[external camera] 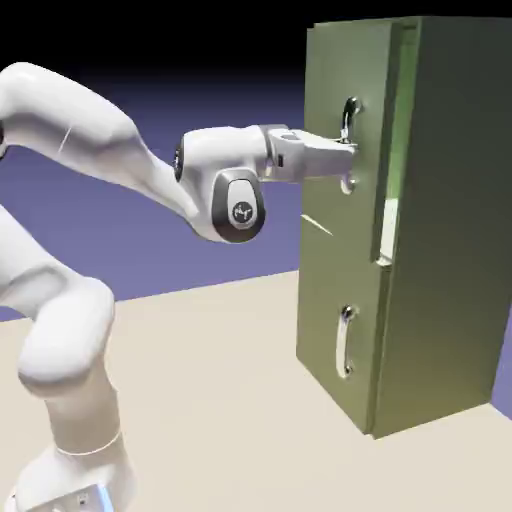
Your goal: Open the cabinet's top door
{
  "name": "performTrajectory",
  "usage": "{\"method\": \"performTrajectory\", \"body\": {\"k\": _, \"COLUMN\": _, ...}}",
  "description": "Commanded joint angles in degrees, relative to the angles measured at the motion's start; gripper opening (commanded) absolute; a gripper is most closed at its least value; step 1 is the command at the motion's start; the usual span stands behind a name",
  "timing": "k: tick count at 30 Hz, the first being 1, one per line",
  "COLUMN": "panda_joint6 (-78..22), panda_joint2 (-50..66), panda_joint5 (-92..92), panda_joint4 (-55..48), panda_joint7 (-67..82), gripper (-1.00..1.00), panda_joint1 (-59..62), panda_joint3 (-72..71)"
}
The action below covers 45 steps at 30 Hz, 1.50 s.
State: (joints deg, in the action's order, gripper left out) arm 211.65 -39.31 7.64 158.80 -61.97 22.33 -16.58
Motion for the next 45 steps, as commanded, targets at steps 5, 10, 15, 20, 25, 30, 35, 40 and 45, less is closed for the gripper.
{"method": "performTrajectory", "body": {"k": 5, "panda_joint6": -1.47, "panda_joint2": -5.7, "panda_joint5": 2.71, "panda_joint4": 1.48, "panda_joint7": -8.47, "gripper": -1.0, "panda_joint1": 9.35, "panda_joint3": -7.39}}
{"method": "performTrajectory", "body": {"k": 10, "panda_joint6": 0.29, "panda_joint2": -6.91, "panda_joint5": 15.08, "panda_joint4": 0.14, "panda_joint7": -20.8, "gripper": -1.0, "panda_joint1": 16.43, "panda_joint3": -8.77}}
{"method": "performTrajectory", "body": {"k": 15, "panda_joint6": 1.92, "panda_joint2": -9.58, "panda_joint5": 26.48, "panda_joint4": -1.03, "panda_joint7": -33.27, "gripper": -1.0, "panda_joint1": 23.16, "panda_joint3": -10.02}}
{"method": "performTrajectory", "body": {"k": 20, "panda_joint6": -3.32, "panda_joint2": -18.2, "panda_joint5": 30.52, "panda_joint4": 0.96, "panda_joint7": -41.89, "gripper": -1.0, "panda_joint1": 24.7, "panda_joint3": -11.08}}
{"method": "performTrajectory", "body": {"k": 25, "panda_joint6": -15.58, "panda_joint2": -27.7, "panda_joint5": 29.96, "panda_joint4": 3.75, "panda_joint7": -45.4, "gripper": -1.0, "panda_joint1": 19.48, "panda_joint3": -11.27}}
{"method": "performTrajectory", "body": {"k": 30, "panda_joint6": -28.04, "panda_joint2": -34.78, "panda_joint5": 28.74, "panda_joint4": 4.84, "panda_joint7": -47.6, "gripper": -1.0, "panda_joint1": 14.1, "panda_joint3": -12.87}}
{"method": "performTrajectory", "body": {"k": 35, "panda_joint6": -40.5, "panda_joint2": -40.12, "panda_joint5": 26.71, "panda_joint4": 4.51, "panda_joint7": -49.12, "gripper": -1.0, "panda_joint1": 9.31, "panda_joint3": -15.96}}
{"method": "performTrajectory", "body": {"k": 40, "panda_joint6": -52.96, "panda_joint2": -43.94, "panda_joint5": 24.06, "panda_joint4": 2.73, "panda_joint7": -50.31, "gripper": -1.0, "panda_joint1": 5.59, "panda_joint3": -20.28}}
{"method": "performTrajectory", "body": {"k": 45, "panda_joint6": -65.42, "panda_joint2": -46.35, "panda_joint5": 21.03, "panda_joint4": -0.67, "panda_joint7": -51.28, "gripper": -1.0, "panda_joint1": 3.46, "panda_joint3": -25.42}}
